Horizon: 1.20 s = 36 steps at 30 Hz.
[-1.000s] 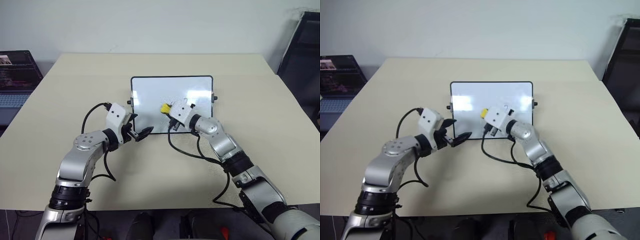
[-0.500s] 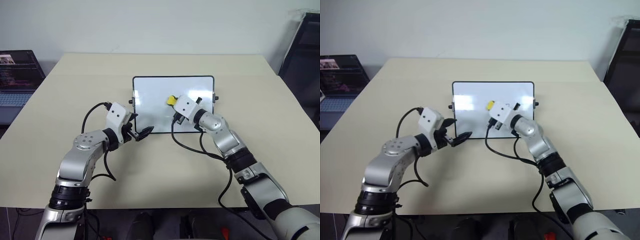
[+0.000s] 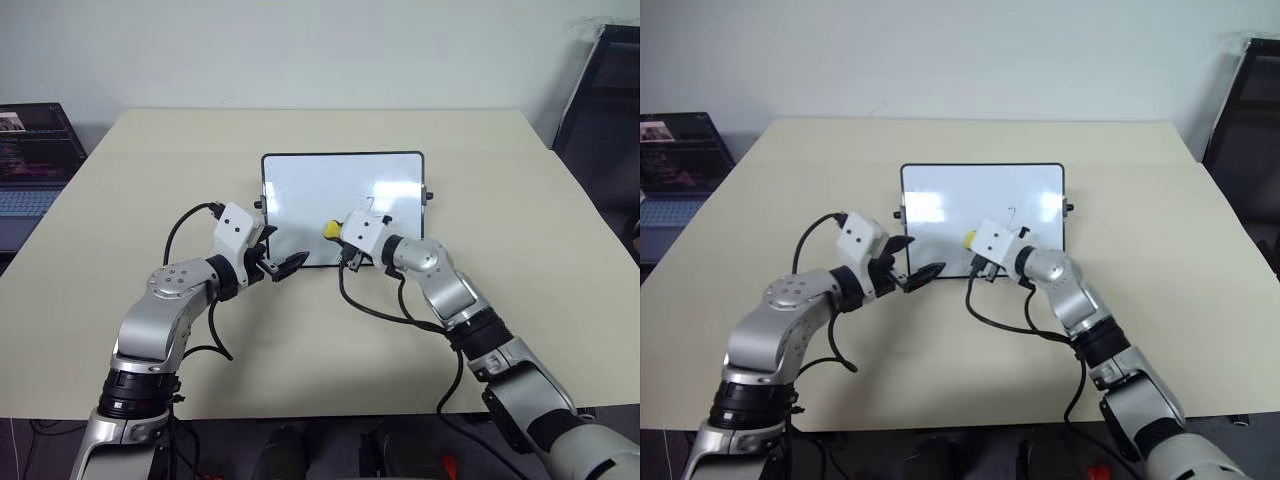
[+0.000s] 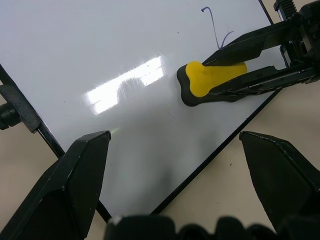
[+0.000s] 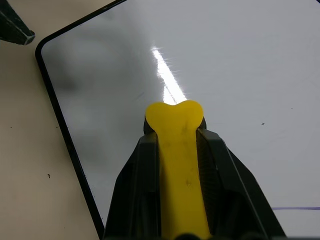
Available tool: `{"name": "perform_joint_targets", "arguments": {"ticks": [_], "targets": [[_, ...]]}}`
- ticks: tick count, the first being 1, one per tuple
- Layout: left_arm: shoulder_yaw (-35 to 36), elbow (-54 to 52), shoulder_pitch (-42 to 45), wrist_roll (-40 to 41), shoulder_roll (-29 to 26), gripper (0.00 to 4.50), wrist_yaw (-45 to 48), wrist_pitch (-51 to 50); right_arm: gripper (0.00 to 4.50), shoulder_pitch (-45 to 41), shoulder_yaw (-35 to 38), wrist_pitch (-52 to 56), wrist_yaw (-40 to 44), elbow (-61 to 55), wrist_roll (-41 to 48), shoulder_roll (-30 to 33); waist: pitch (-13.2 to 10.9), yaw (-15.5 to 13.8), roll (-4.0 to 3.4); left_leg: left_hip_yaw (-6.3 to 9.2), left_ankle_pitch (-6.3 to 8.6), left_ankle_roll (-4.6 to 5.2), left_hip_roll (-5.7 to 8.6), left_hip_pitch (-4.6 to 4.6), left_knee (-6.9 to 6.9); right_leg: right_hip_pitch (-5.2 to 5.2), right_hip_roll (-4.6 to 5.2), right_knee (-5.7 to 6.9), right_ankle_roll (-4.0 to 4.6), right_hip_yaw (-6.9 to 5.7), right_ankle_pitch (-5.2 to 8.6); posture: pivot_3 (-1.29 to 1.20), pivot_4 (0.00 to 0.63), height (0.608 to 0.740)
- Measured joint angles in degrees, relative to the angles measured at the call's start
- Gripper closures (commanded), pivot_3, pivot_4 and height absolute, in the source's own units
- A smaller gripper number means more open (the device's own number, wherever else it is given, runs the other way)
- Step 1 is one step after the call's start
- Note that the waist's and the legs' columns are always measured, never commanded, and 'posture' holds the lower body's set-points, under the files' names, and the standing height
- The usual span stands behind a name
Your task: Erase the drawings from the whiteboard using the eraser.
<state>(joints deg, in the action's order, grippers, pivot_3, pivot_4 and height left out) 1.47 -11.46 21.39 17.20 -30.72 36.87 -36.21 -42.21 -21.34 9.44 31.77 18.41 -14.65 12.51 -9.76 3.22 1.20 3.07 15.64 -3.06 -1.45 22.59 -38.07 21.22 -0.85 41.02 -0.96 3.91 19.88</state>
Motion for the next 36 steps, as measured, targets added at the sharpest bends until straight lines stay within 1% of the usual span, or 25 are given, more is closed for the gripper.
{"name": "perform_joint_targets", "arguments": {"ticks": [4, 6, 12, 16, 22, 29, 33, 36], "targets": [[0.01, -0.01, -0.05, 0.03, 0.00, 0.00, 0.12, 0.03, 3.83, -1.18, 0.41, -1.17, -4.42, 1.79, -0.10, -0.71, 0.00, 0.00, 0.00, 0.00, -0.02, -0.01, 0.01, 0.00, -0.01, 0.00, 0.00, 0.01, 0.02, 0.01, -0.02, 0.00, 0.150, 0.740], [0.03, -0.01, -0.34, 0.07, -0.01, 0.00, 0.21, 0.19, 3.83, -2.29, 2.47, -1.36, -7.84, 2.65, -0.18, -0.68, 0.00, -0.02, 0.00, 0.00, -0.02, -0.01, 0.01, 0.01, -0.01, 0.01, 0.00, 0.01, 0.03, 0.00, -0.04, 0.00, 0.150, 0.740], [0.04, -0.44, -0.86, 0.09, -0.01, 0.00, 0.02, 0.17, 3.83, -3.11, 3.73, -1.14, -9.40, 3.15, -0.06, -0.44, 0.00, -0.14, 0.00, 0.01, -0.02, -0.01, 0.01, 0.05, 0.02, 0.02, 0.00, -0.04, 0.03, 0.00, -0.04, 0.00, 0.150, 0.740], [0.04, -1.49, -0.97, 0.43, -0.01, 0.00, 0.02, 0.16, 3.83, -2.22, 4.29, 1.96, -7.49, 0.89, 0.64, -0.42, 0.00, -0.20, 0.00, 0.03, -0.02, -0.01, 0.01, 0.04, 0.02, -0.01, 0.01, -0.04, 0.03, -0.01, -0.04, 0.00, 0.150, 0.740], [0.11, -1.46, -1.42, 0.52, -0.04, 0.00, 0.09, 0.24, 3.83, 2.70, 3.42, 9.69, 0.93, -6.98, 3.04, 1.56, 0.00, -0.16, 0.00, 0.03, -0.02, 0.00, 0.01, 0.00, 0.02, -0.03, 0.00, -0.04, 0.03, -0.01, -0.04, 0.00, 0.150, 0.740], [0.06, -1.06, -1.54, 0.47, -0.03, 0.00, 0.24, 1.21, 3.83, 3.20, 2.23, 10.73, 1.56, -8.68, 2.52, 2.29, 0.00, -0.10, 0.00, 0.02, -0.02, 0.00, 0.01, 0.00, 0.03, -0.01, 0.00, -0.04, 0.03, -0.01, -0.04, 0.00, 0.150, 0.740], [0.03, 0.41, -1.45, 0.36, 0.06, 0.00, 0.49, 3.14, 3.83, 3.44, 5.54, 12.79, 0.73, -10.74, 5.31, 1.42, -0.01, -0.17, 0.00, 0.03, -0.02, -0.01, 0.01, 0.19, 0.04, 0.14, 0.00, -0.07, 0.03, -0.03, -0.04, 0.00, 0.150, 0.740], [0.00, 1.89, -1.06, -0.05, 0.53, 0.00, 0.51, 5.19, 3.83, 5.24, 9.93, 15.78, 0.86, -17.38, 9.82, 0.73, -0.02, -0.40, 0.00, 0.06, -0.02, -0.01, -0.01, 0.30, 0.09, 0.20, 0.00, -0.20, 0.03, -0.07, -0.04, 0.00, 0.150, 0.740]]}}
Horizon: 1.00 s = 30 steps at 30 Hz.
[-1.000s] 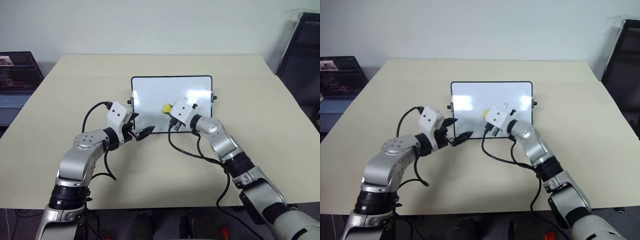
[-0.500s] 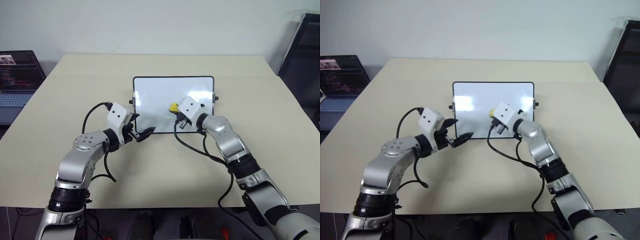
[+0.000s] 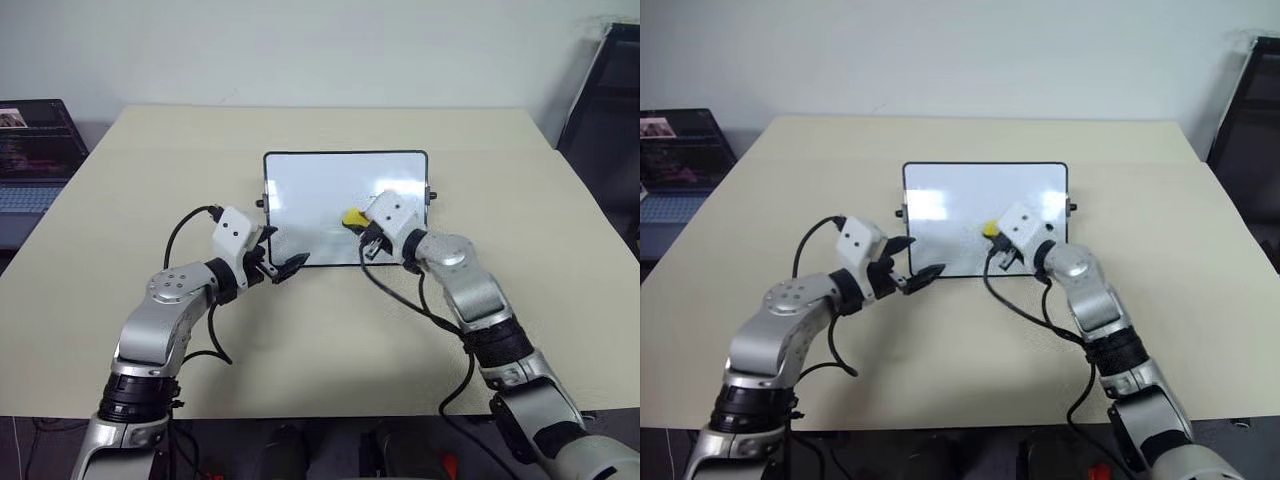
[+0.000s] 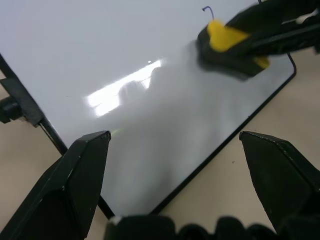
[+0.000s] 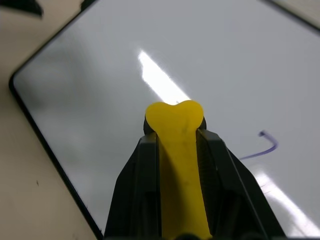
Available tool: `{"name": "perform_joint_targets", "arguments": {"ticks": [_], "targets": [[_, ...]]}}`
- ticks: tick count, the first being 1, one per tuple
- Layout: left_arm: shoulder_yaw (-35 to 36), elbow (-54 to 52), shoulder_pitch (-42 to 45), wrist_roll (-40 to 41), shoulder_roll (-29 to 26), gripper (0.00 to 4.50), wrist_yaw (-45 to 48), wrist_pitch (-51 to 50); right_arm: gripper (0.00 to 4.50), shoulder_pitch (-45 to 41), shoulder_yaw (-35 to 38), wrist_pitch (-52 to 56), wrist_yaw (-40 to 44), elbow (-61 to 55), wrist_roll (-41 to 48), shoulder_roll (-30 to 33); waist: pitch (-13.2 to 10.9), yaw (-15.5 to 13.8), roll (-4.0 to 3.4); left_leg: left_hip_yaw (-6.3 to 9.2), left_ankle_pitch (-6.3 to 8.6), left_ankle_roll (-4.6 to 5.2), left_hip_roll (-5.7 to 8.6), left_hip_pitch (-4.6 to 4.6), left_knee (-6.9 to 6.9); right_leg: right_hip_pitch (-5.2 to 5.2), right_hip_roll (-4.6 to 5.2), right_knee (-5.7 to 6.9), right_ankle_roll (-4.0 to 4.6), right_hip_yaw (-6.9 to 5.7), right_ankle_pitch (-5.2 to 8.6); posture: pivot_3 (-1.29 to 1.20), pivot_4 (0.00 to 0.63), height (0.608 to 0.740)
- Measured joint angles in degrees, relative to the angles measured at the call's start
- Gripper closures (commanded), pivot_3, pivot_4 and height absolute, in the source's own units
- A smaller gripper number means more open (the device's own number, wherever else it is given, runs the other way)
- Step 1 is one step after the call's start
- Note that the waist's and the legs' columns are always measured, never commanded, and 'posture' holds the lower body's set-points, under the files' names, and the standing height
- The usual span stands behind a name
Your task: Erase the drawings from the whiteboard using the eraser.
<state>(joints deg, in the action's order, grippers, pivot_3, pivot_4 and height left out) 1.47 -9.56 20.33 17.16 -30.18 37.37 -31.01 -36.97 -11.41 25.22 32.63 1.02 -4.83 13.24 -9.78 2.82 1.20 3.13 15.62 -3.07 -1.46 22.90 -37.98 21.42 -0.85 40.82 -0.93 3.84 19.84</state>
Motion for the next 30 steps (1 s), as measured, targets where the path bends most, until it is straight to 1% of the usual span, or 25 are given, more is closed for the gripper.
{"name": "perform_joint_targets", "arguments": {"ticks": [5, 11, 13, 17, 24, 30], "targets": [[-0.22, 0.98, 1.55, -0.47, 1.72, 0.00, -0.18, 2.99, 3.83, 4.27, 4.27, 4.72, -0.10, -11.17, 4.47, 1.59, 0.00, -0.60, 0.00, -0.01, 0.01, 0.01, 0.00, 0.08, 0.08, 0.00, 0.02, -0.24, 0.00, 0.01, 0.00, 0.00, 0.150, 0.740], [-1.23, 1.00, 2.94, -0.62, 3.58, 0.00, -0.46, 5.19, 3.83, 13.39, 7.89, 10.30, -1.93, -23.54, 7.81, 3.25, 0.00, -1.00, 0.00, 0.00, 0.02, 0.02, 0.00, 0.07, 0.08, -0.02, 0.00, -0.24, -0.01, 0.01, 0.00, 0.00, 0.150, 0.740], [-1.25, 1.00, 3.60, -0.55, 3.73, 0.00, -0.38, 5.27, 3.83, 16.10, 8.01, 11.08, -2.97, -25.69, 8.20, 3.61, 0.00, -0.85, 0.00, -0.06, 0.01, 0.02, 0.02, 0.04, 0.08, -0.02, 0.00, -0.22, -0.01, 0.06, 0.00, 0.00, 0.150, 0.740], [-1.30, 0.95, 4.42, -0.44, 3.93, 0.00, 0.03, 5.13, 3.83, 20.34, 7.81, 10.83, -4.75, -27.18, 7.87, 4.98, 0.00, -0.83, 0.00, -0.07, 0.01, 0.02, 0.03, 0.02, 0.06, -0.03, -0.01, -0.22, -0.01, 0.08, 0.01, 0.00, 0.150, 0.740], [-1.81, 0.95, 5.25, -0.39, 3.92, 0.00, 0.82, 3.42, 3.83, 24.10, 7.73, 7.74, -7.46, -27.70, 6.32, 6.53, -0.01, -0.89, 0.01, -0.08, 0.01, 0.01, 0.03, 0.02, 0.06, -0.03, -0.02, -0.22, -0.01, 0.09, 0.01, 0.00, 0.150, 0.740], [-3.57, 1.00, 6.02, -0.79, 3.88, 0.00, 1.33, 2.99, 3.83, 25.00, 6.57, 1.65, -8.62, -23.40, 3.80, 7.86, -0.01, -0.93, 0.02, -0.09, 0.01, 0.01, 0.03, 0.02, 0.05, -0.04, -0.04, -0.22, -0.02, 0.09, 0.01, 0.00, 0.150, 0.740]]}}
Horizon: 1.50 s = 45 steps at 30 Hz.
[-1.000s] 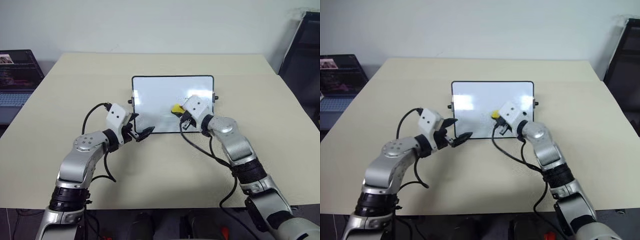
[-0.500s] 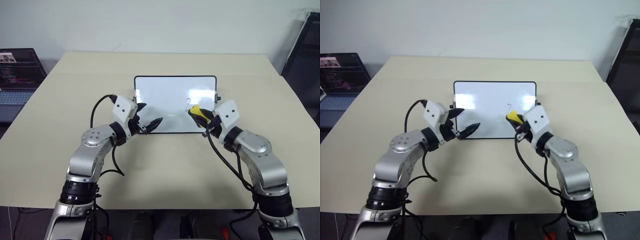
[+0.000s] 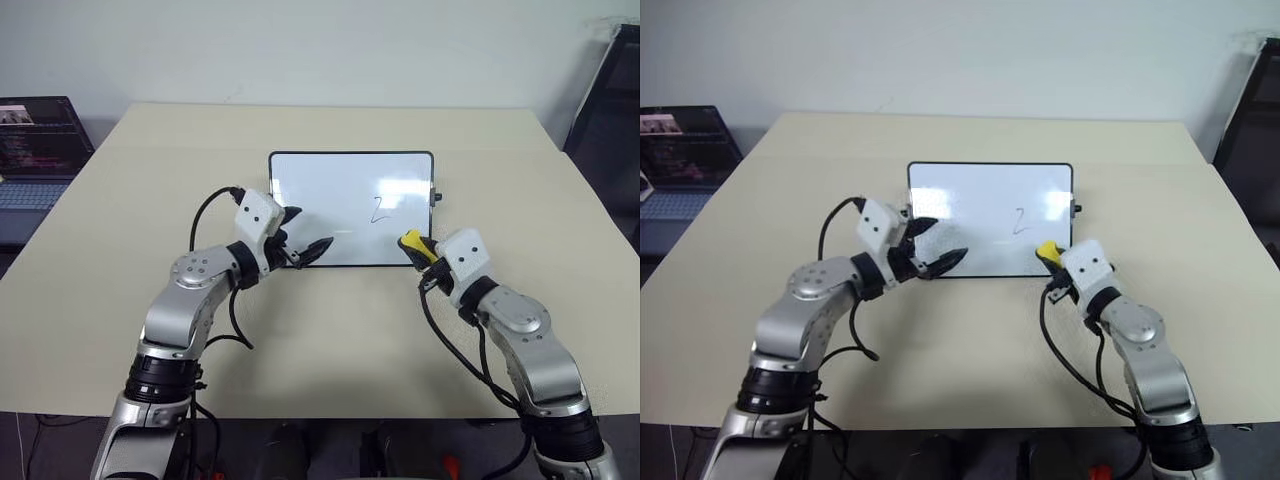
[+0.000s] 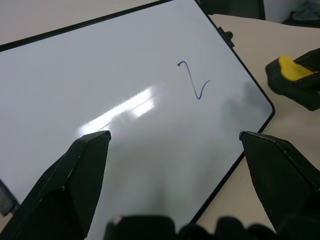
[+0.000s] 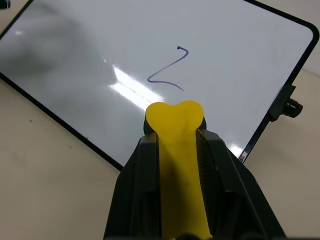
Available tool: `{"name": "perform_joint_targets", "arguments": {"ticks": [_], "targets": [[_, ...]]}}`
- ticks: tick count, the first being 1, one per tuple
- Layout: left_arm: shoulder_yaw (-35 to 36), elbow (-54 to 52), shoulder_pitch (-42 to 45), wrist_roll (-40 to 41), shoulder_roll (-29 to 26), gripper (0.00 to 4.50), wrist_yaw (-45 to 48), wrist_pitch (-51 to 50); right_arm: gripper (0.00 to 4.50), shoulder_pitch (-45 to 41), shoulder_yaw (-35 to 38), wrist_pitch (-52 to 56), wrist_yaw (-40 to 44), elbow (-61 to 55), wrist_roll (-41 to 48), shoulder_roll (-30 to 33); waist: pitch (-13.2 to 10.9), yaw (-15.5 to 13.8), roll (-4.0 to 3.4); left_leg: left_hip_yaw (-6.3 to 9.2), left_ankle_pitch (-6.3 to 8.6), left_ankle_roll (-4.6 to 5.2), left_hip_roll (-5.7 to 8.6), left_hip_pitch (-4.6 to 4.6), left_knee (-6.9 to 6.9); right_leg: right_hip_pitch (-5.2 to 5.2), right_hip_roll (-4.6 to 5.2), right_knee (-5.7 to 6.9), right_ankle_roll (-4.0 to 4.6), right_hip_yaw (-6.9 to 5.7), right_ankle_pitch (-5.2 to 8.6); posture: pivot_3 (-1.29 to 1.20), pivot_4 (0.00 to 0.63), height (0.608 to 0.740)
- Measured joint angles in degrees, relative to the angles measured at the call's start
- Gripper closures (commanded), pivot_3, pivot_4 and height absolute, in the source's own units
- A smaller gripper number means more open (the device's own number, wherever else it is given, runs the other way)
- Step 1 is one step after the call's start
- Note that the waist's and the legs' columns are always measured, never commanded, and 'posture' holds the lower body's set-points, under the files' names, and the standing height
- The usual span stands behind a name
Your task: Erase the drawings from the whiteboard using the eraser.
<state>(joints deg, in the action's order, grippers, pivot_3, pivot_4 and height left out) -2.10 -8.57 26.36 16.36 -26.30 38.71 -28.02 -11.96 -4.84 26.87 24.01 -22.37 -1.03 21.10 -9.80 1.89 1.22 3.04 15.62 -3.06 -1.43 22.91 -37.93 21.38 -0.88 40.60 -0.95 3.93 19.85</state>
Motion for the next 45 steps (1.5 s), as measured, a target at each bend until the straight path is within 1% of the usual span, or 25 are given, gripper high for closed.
{"name": "perform_joint_targets", "arguments": {"ticks": [4, 8, 15, 20, 22, 25, 32, 35, 40, 45], "targets": [[-0.03, 0.25, 0.30, -0.07, -0.39, 0.00, 0.62, 0.27, 3.83, -1.31, -0.06, -3.11, -0.32, 3.11, -0.33, 0.26, 0.00, 0.10, 0.00, -0.03, 0.00, 0.00, 0.00, -0.01, 0.01, 0.01, -0.01, 0.00, 0.00, 0.03, 0.00, 0.00, 0.150, 0.740], [0.04, 0.48, -0.17, -0.11, -0.54, 0.00, 0.66, 0.44, 3.83, -7.78, -0.83, -6.37, -0.54, 8.07, -1.21, 0.06, 0.00, 0.19, 0.00, -0.04, 0.00, 0.00, -0.01, -0.04, -0.02, 0.00, -0.01, 0.04, 0.00, 0.04, 0.00, 0.00, 0.150, 0.740], [-0.01, 0.40, -2.41, -0.39, -1.33, 0.00, 0.70, -0.06, 3.83, -20.21, -2.91, -12.31, -1.57, 22.24, -3.19, -3.08, 0.00, 0.08, 0.00, -0.04, 0.00, 0.00, -0.02, -0.03, -0.01, 0.02, 0.00, 0.06, 0.01, 0.02, 0.00, 0.00, 0.150, 0.740], [0.04, 0.25, -3.27, -0.53, -1.83, 0.00, 0.81, 0.01, 3.83, -27.36, -5.15, -17.32, -1.64, 35.74, -5.22, -4.32, -0.01, 0.10, 0.00, -0.06, 0.00, 0.00, -0.02, -0.03, -0.01, 0.03, 0.02, 0.06, 0.01, 0.03, -0.01, 0.00, 0.150, 0.740], [0.09, 0.27, -3.61, -0.67, -2.29, 0.00, 0.80, 0.04, 3.83, -27.77, -5.61, -19.43, -1.62, 38.31, -6.20, -4.25, -0.01, 0.03, 0.00, -0.03, 0.00, 0.00, -0.03, -0.02, 0.00, 0.03, 0.02, 0.06, 0.02, 0.00, -0.01, 0.00, 0.150, 0.740], [0.23, 0.27, -3.66, -0.71, -2.65, 0.00, 0.80, 0.60, 3.83, -26.83, -6.25, -20.29, -1.05, 38.36, -6.85, -4.05, 0.00, 0.04, 0.01, -0.04, 0.00, 0.00, -0.04, -0.06, -0.04, -0.02, 0.02, 0.08, 0.01, 0.01, -0.01, 0.00, 0.150, 0.740], [0.28, 0.26, -4.16, -0.70, -2.79, 0.00, 0.70, 1.07, 3.83, -19.96, -9.75, -18.90, 4.39, 33.13, -6.89, -2.74, 0.01, 0.07, 0.01, -0.02, -0.01, 0.01, -0.03, -0.23, -0.13, -0.12, 0.00, 0.30, 0.01, 0.02, -0.01, 0.00, 0.150, 0.740], [0.26, 0.25, -4.18, -0.68, -2.78, 0.00, 0.69, 1.07, 3.83, -19.32, -10.68, -18.71, 5.28, 32.56, -7.41, -2.21, 0.01, 0.36, 0.01, -0.04, -0.01, 0.01, -0.02, -0.27, -0.14, -0.14, 0.00, 0.33, 0.01, 0.04, -0.01, 0.00, 0.150, 0.740], [0.26, 0.25, -4.16, -0.68, -2.78, 0.00, 0.68, 1.05, 3.85, -20.28, -10.95, -19.72, 2.97, 33.34, -9.28, -2.21, 0.00, 0.35, 0.01, -0.04, -0.02, 0.01, -0.02, -0.27, -0.16, -0.15, 0.01, 0.35, 0.01, 0.04, -0.02, 0.00, 0.150, 0.740], [0.26, 0.24, -4.12, -0.66, -2.79, 0.00, 0.67, 0.91, 3.86, -23.62, -8.59, -19.29, -0.99, 35.00, -9.71, -2.56, 0.00, 0.28, 0.01, -0.02, -0.02, 0.01, -0.01, -0.22, -0.14, -0.11, 0.01, 0.34, -0.01, 0.02, -0.03, 0.00, 0.150, 0.740]]}}
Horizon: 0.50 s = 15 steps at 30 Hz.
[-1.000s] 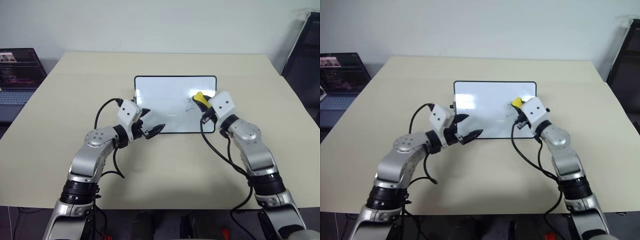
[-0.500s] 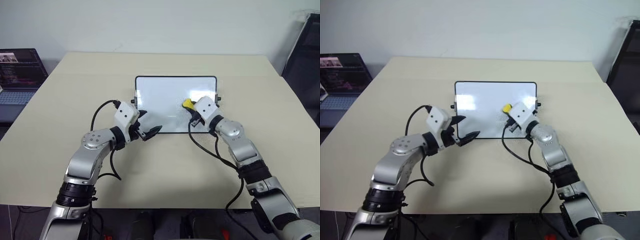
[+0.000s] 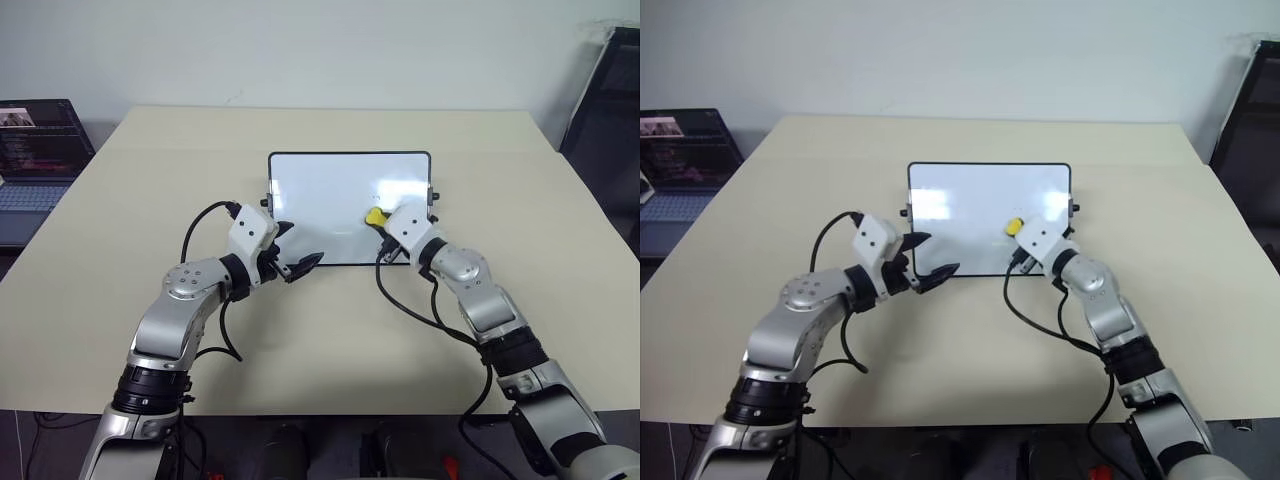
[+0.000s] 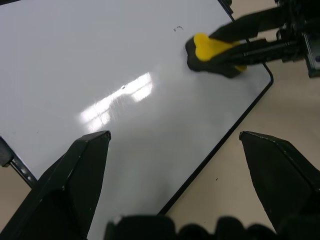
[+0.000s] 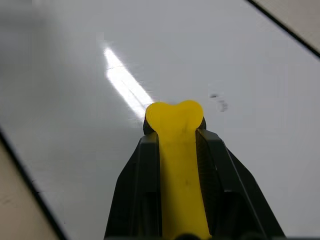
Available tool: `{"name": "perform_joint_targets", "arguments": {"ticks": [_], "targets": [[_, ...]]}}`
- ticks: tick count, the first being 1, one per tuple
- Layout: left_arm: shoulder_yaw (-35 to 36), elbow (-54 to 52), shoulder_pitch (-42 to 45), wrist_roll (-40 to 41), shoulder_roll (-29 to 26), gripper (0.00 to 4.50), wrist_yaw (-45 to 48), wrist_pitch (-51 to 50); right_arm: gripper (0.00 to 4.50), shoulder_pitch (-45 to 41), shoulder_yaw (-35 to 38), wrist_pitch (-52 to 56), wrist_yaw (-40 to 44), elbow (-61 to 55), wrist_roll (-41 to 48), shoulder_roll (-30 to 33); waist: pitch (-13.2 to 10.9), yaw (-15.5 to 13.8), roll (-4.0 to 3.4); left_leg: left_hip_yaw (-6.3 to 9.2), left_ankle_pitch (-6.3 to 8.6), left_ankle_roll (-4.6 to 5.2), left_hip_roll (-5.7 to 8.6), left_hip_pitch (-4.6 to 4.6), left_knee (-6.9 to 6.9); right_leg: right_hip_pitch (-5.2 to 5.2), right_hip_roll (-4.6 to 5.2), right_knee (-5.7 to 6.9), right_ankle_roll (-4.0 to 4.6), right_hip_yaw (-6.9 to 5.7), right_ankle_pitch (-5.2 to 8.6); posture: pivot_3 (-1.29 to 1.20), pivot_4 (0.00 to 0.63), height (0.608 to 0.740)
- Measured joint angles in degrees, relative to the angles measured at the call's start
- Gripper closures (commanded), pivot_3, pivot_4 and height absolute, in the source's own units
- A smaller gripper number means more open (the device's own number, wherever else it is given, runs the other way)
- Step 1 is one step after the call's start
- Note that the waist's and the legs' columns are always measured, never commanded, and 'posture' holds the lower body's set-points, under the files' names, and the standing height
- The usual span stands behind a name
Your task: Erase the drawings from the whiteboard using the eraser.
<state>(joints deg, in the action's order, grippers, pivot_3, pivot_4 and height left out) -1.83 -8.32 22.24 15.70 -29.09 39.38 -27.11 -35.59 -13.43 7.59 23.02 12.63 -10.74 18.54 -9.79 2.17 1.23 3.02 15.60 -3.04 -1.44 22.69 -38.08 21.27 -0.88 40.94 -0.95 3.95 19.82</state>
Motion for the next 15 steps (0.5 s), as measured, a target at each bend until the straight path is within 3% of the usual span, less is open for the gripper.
{"name": "perform_joint_targets", "arguments": {"ticks": [11, 15], "targets": [[-0.01, -0.45, 0.00, 0.21, 0.02, 0.00, -0.17, -1.12, 3.86, -3.86, 3.91, 5.64, -2.59, 1.35, 2.89, -3.95, 0.00, 0.29, 0.00, -0.02, 0.00, 0.00, -0.02, 0.07, 0.03, 0.08, 0.00, -0.03, 0.00, 0.01, 0.00, 0.00, 0.150, 0.740], [-0.01, -0.52, -0.01, 0.22, 0.02, 0.00, -0.18, -1.12, 3.86, -3.97, 2.54, 6.85, 2.01, 0.63, 3.85, -3.98, 0.00, 0.71, 0.00, -0.02, 0.00, 0.01, -0.02, 0.08, 0.05, 0.08, 0.00, -0.05, 0.00, 0.01, 0.00, 0.00, 0.150, 0.740]]}}
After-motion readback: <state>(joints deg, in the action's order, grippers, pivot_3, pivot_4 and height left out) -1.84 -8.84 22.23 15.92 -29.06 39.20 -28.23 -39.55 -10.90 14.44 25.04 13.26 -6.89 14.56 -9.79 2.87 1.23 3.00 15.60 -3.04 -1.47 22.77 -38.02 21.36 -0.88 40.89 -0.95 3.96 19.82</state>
